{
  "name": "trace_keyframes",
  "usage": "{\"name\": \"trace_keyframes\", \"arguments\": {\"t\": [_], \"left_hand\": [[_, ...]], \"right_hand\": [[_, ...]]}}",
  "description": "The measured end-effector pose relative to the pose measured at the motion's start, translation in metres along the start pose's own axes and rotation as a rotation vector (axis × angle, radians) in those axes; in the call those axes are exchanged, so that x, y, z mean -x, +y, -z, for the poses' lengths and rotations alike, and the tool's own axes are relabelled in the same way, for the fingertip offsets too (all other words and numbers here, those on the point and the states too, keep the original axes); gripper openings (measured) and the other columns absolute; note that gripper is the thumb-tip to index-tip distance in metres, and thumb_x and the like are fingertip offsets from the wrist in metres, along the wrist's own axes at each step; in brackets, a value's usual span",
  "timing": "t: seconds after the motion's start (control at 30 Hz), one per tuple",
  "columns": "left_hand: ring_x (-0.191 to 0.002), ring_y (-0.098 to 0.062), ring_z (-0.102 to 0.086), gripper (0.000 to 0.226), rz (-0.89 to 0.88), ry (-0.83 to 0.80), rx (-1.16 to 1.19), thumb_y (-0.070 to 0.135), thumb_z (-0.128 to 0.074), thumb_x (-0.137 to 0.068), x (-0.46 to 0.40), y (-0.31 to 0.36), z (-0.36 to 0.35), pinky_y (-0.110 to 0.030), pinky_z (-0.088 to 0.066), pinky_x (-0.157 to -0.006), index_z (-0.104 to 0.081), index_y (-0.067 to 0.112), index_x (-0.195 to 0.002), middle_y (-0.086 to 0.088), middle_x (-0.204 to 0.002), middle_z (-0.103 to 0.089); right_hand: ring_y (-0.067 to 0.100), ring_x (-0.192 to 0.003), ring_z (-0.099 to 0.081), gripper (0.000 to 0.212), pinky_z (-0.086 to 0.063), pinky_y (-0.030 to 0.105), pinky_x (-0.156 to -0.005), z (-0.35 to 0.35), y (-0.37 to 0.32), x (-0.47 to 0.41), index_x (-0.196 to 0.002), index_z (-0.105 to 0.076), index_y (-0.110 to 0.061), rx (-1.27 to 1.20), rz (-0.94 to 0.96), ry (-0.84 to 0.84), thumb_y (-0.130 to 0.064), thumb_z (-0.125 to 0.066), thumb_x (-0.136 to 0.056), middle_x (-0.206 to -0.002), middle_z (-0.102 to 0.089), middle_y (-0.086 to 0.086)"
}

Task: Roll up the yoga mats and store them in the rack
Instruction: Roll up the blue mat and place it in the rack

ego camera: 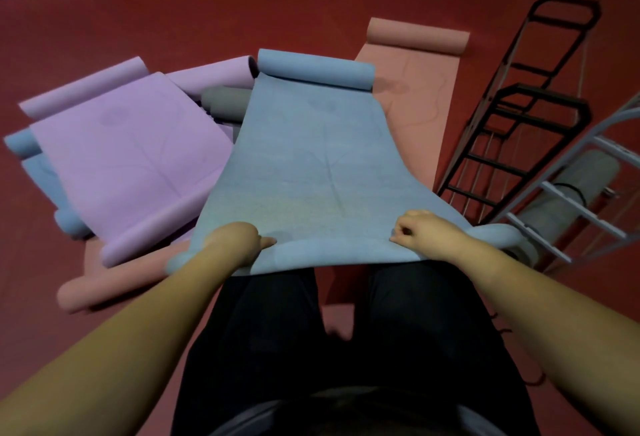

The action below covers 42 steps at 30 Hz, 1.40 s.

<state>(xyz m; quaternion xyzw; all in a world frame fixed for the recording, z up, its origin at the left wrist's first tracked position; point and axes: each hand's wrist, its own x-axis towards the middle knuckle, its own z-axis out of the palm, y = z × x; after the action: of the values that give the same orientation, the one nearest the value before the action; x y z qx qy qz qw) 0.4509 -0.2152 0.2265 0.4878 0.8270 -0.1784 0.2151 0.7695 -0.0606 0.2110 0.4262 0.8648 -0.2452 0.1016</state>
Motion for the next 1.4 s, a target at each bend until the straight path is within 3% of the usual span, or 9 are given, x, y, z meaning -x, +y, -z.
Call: {"name": "trace_keyframes", "arguments": {"t": [0.2, 0.33, 0.57, 0.63, 0.73, 0.83, 0.97, 1.17, 1.4], "left_hand": [[-0.074, -0.036, -0.054, 0.033, -0.329, 0.737, 0.272, 0.034, -0.048, -0.096, 0.010, -0.002, -0.029, -0.042, -0.042, -0.062, -0.054, 0.006, -0.078, -0.013, -0.080, -0.057], [-0.083, -0.031, -0.052, 0.021, -0.647, 0.976, 0.099, 0.029, -0.047, -0.096, 0.035, -0.016, -0.048, -0.040, -0.038, -0.075, -0.056, 0.011, -0.097, -0.011, -0.095, -0.060], [-0.117, -0.042, -0.049, 0.085, -0.378, 0.742, -0.198, 0.047, -0.077, -0.071, 0.053, 0.010, -0.066, -0.061, -0.032, -0.104, -0.051, -0.002, -0.135, -0.020, -0.132, -0.054], [-0.111, -0.042, -0.050, 0.085, -0.310, 0.667, -0.212, 0.048, -0.084, -0.061, 0.051, 0.017, -0.059, -0.064, -0.036, -0.101, -0.061, -0.002, -0.124, -0.020, -0.124, -0.057], [-0.080, -0.036, -0.055, 0.048, -0.311, 0.640, -0.228, 0.028, -0.092, -0.050, 0.047, 0.029, -0.053, -0.057, -0.051, -0.086, -0.071, 0.004, -0.085, -0.014, -0.088, -0.058], [-0.058, -0.028, -0.053, 0.035, -0.399, 0.604, -0.164, 0.012, -0.093, -0.038, 0.040, 0.028, -0.054, -0.035, -0.050, -0.053, -0.064, 0.010, -0.060, -0.007, -0.066, -0.051], [-0.071, -0.035, -0.059, 0.036, -0.444, 0.490, 0.023, 0.033, -0.087, -0.070, 0.030, 0.015, -0.043, -0.040, -0.049, -0.055, -0.065, 0.004, -0.069, -0.012, -0.075, -0.055], [-0.105, -0.027, -0.054, 0.043, -0.397, 0.353, 0.184, 0.049, -0.059, -0.094, 0.028, 0.013, -0.021, -0.038, -0.040, -0.081, -0.062, 0.006, -0.092, -0.009, -0.103, -0.057], [-0.106, -0.028, -0.054, 0.047, -0.368, 0.404, -0.063, 0.059, -0.040, -0.098, 0.037, 0.018, -0.014, -0.040, -0.043, -0.077, -0.052, 0.014, -0.104, -0.006, -0.112, -0.057]], "right_hand": [[0.015, -0.083, -0.059, 0.019, -0.047, 0.033, -0.079, -0.011, 0.006, 0.002, -0.080, -0.059, -0.026, -0.169, -0.074, 0.042, -0.039, -0.064, -0.092, -0.087, -0.062, -0.008], [0.015, -0.084, -0.058, 0.017, -0.046, 0.031, -0.079, -0.012, 0.005, -0.002, -0.087, -0.064, -0.021, -0.212, -0.104, 0.029, -0.037, -0.066, -0.092, -0.090, -0.065, -0.005], [0.012, -0.083, -0.055, 0.012, -0.039, 0.023, -0.068, -0.005, 0.001, -0.005, -0.088, -0.063, -0.023, -0.238, -0.115, -0.014, -0.034, -0.064, -0.093, -0.085, -0.061, -0.010], [0.011, -0.083, -0.055, 0.013, -0.039, 0.022, -0.067, -0.003, 0.000, -0.004, -0.089, -0.064, -0.023, -0.236, -0.126, -0.024, -0.035, -0.063, -0.093, -0.085, -0.062, -0.010], [0.016, -0.084, -0.058, 0.024, -0.042, 0.028, -0.071, -0.006, 0.000, -0.001, -0.085, -0.064, -0.018, -0.292, -0.139, 0.045, -0.039, -0.058, -0.096, -0.084, -0.064, -0.005], [0.018, -0.084, -0.060, 0.030, -0.046, 0.036, -0.077, -0.019, 0.004, 0.012, -0.082, -0.066, -0.013, -0.345, -0.074, 0.351, -0.038, -0.057, -0.097, -0.085, -0.063, -0.001], [0.020, -0.080, -0.058, 0.034, -0.041, 0.030, -0.075, -0.032, 0.013, 0.035, -0.086, -0.070, -0.016, -0.134, 0.199, 0.629, -0.048, -0.059, -0.089, -0.084, -0.061, -0.004], [0.024, -0.081, -0.065, 0.077, -0.052, 0.037, -0.072, -0.031, 0.021, 0.048, -0.108, -0.074, -0.017, 0.288, 0.256, 0.543, -0.077, -0.029, -0.086, -0.087, -0.069, -0.004], [0.020, -0.104, -0.055, 0.043, -0.041, 0.033, -0.086, -0.012, 0.006, 0.039, -0.117, -0.063, -0.020, 0.308, 0.177, 0.329, -0.052, -0.042, -0.098, -0.109, -0.062, -0.002]]}}
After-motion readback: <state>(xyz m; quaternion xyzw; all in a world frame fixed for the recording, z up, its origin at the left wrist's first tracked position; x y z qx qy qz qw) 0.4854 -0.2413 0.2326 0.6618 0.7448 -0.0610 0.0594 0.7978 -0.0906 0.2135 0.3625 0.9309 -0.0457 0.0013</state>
